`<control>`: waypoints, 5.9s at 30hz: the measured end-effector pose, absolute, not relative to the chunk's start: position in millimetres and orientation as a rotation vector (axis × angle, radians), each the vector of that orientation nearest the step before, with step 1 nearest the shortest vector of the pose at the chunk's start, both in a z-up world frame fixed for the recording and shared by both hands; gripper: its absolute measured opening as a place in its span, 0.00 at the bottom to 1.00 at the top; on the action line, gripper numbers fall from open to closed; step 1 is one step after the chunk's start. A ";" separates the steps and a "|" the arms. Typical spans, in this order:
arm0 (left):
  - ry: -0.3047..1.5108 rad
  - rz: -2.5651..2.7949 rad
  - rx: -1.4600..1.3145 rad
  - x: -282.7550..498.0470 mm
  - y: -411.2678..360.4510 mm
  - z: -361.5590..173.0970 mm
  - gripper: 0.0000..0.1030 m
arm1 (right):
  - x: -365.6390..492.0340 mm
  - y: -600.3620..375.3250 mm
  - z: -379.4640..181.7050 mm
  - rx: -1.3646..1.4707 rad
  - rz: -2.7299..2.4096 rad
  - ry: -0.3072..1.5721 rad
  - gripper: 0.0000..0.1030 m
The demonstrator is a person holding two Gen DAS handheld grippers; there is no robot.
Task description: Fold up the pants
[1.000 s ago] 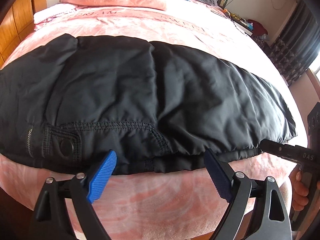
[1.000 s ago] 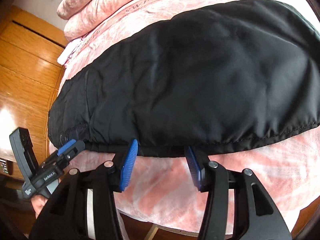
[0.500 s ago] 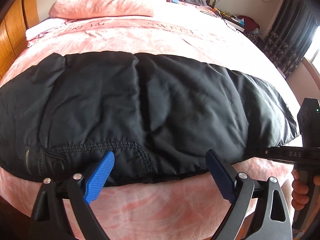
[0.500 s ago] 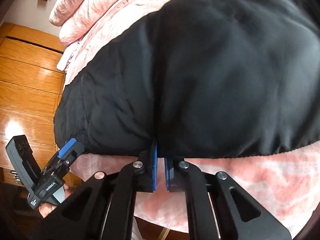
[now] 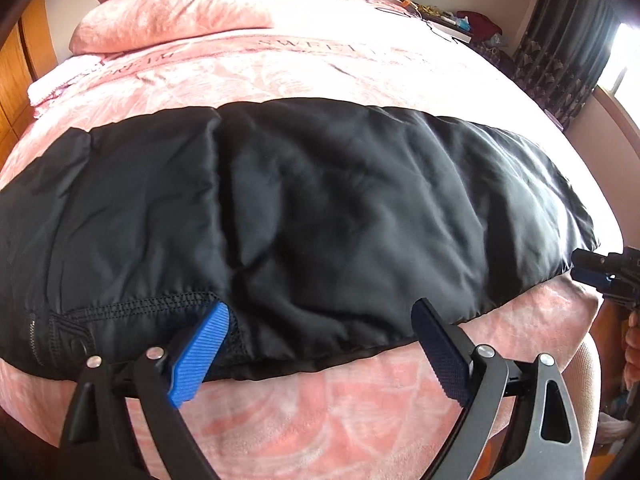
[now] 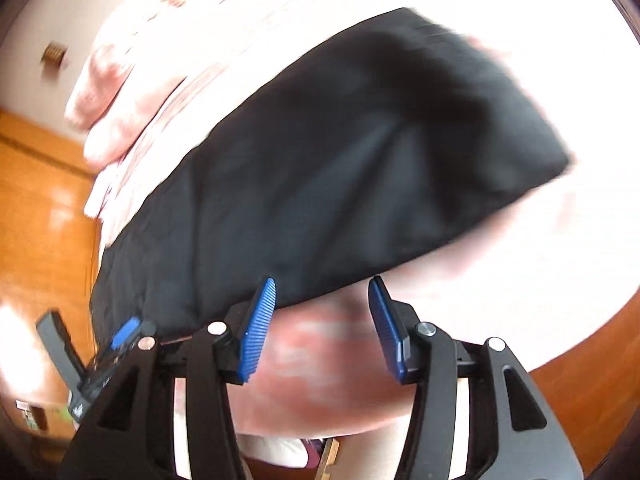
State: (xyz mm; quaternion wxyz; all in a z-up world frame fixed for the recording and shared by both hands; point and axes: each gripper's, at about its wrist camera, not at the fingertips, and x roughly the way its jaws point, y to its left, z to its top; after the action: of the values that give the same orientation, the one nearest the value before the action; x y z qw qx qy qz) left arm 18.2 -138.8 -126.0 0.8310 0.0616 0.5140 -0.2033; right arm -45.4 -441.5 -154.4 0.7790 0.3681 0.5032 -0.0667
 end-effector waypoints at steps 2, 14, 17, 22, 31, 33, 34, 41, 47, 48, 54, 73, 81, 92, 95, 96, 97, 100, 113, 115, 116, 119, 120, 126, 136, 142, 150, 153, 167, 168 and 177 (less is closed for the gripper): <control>1.098 -0.434 0.140 19.1 -144.6 -128.8 0.91 | -53.4 -463.6 -160.8 0.852 -0.176 1.075 0.48; 1.108 -0.421 0.141 28.0 -157.6 -133.1 0.92 | -48.7 -499.7 -183.1 0.951 -0.158 1.003 0.49; 1.109 -0.414 0.133 30.7 -161.3 -133.7 0.92 | -45.2 -505.5 -184.7 0.950 -0.167 0.980 0.34; 1.119 -0.382 0.108 37.2 -169.6 -135.1 0.92 | -42.7 -507.8 -166.9 0.967 -0.124 0.906 0.06; 1.080 -0.400 0.038 33.6 -163.5 -116.3 0.93 | -63.7 -534.9 -99.9 0.883 -0.255 0.775 0.05; 1.097 -0.396 0.046 34.5 -161.6 -124.1 0.93 | -70.8 -547.5 -108.9 0.851 -0.345 0.818 0.05; 1.112 -0.391 0.058 36.4 -161.6 -129.9 0.93 | -72.6 -554.6 -121.5 0.851 -0.382 0.855 0.05; 1.079 -0.410 0.111 22.7 -170.9 -132.5 0.96 | -77.8 -555.6 -151.1 0.836 -0.410 0.937 0.06; 1.120 -0.453 0.135 26.9 -169.9 -141.7 0.96 | -64.7 -542.6 -137.5 0.739 -0.462 1.007 0.06; 1.121 -0.460 0.118 26.2 -166.5 -137.3 0.96 | -65.5 -540.2 -130.1 0.728 -0.460 0.989 0.06; 1.084 -0.405 -0.036 24.1 -116.5 -104.9 0.96 | -49.2 -491.0 -49.2 0.630 -0.311 0.820 0.06; 0.990 -0.186 -0.226 35.4 29.7 -67.7 0.96 | 42.1 -176.0 -87.6 -0.016 0.143 1.052 0.09; 1.001 -0.138 -0.290 36.1 60.5 -75.4 0.96 | 38.7 -153.0 -119.1 -0.029 0.210 1.128 0.49; 1.018 -0.148 -0.313 34.6 58.7 -81.8 0.96 | 26.9 -143.9 -92.4 0.026 0.237 1.072 0.68; 1.021 -0.151 -0.307 33.2 57.4 -83.0 0.96 | 36.2 -132.7 -103.0 -0.071 0.139 1.073 0.63; 1.022 -0.152 -0.299 32.8 56.3 -83.3 0.96 | 38.0 -132.2 -107.8 -0.107 0.107 1.074 0.58; 1.021 -0.152 -0.285 32.3 55.6 -83.4 0.96 | 40.4 -132.3 -115.3 -0.133 0.076 1.086 0.46; 1.022 -0.146 -0.223 31.5 54.7 -83.8 0.96 | 46.7 -140.3 -128.1 -0.071 0.084 1.124 0.16; 1.041 -0.080 -0.274 31.9 94.9 -95.2 0.96 | 33.7 -112.4 -69.0 0.006 0.341 1.008 0.07; 1.040 -0.075 -0.277 31.0 98.8 -95.5 0.96 | 36.0 -96.1 -82.3 -0.045 0.349 1.044 0.08; 1.040 -0.073 -0.275 30.7 100.4 -95.6 0.96 | 41.0 -89.5 -90.7 -0.060 0.352 1.073 0.08; 1.044 -0.063 -0.276 30.0 104.3 -96.3 0.96 | 41.1 -79.9 -117.8 -0.111 0.331 1.138 0.09; 1.046 -0.061 -0.279 30.0 105.7 -96.6 0.96 | 37.4 -79.0 -121.4 -0.123 0.328 1.137 0.10; 1.064 -0.056 -0.280 32.3 109.0 -99.9 0.96 | 24.6 -87.0 -104.0 -0.047 0.439 1.124 0.46; 1.065 -0.087 -0.230 33.9 89.9 -94.1 0.96 | 35.3 -140.4 -85.1 0.153 0.226 1.102 0.42; 1.070 -0.104 -0.186 32.9 76.0 -93.0 0.96 | 48.2 -124.4 -120.4 0.123 0.176 1.176 0.42; 1.083 -0.084 -0.174 30.4 78.8 -96.5 0.96 | 40.8 -121.0 -110.1 0.146 0.212 1.141 0.36; 1.093 -0.088 -0.192 30.5 81.6 -99.9 0.96 | 48.0 -112.4 -120.4 0.107 0.199 1.170 0.37; 1.026 0.066 -0.562 32.4 219.7 -107.7 0.95 | 52.1 -134.7 -89.0 0.187 0.247 1.133 0.37; 1.008 0.074 -0.621 34.2 234.2 -110.2 0.94 | 52.3 -135.8 -87.8 0.189 0.251 1.135 0.37; 0.954 0.020 -1.110 43.1 310.9 -161.1 0.76 | 59.9 -126.3 -104.7 0.175 0.253 1.177 0.40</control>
State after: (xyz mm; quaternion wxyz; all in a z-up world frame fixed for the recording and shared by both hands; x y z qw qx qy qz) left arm 43.1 310.9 -161.1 0.7440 -0.5067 0.4354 0.0093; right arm 59.9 -126.3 -104.7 0.8206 0.0822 0.5529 0.1188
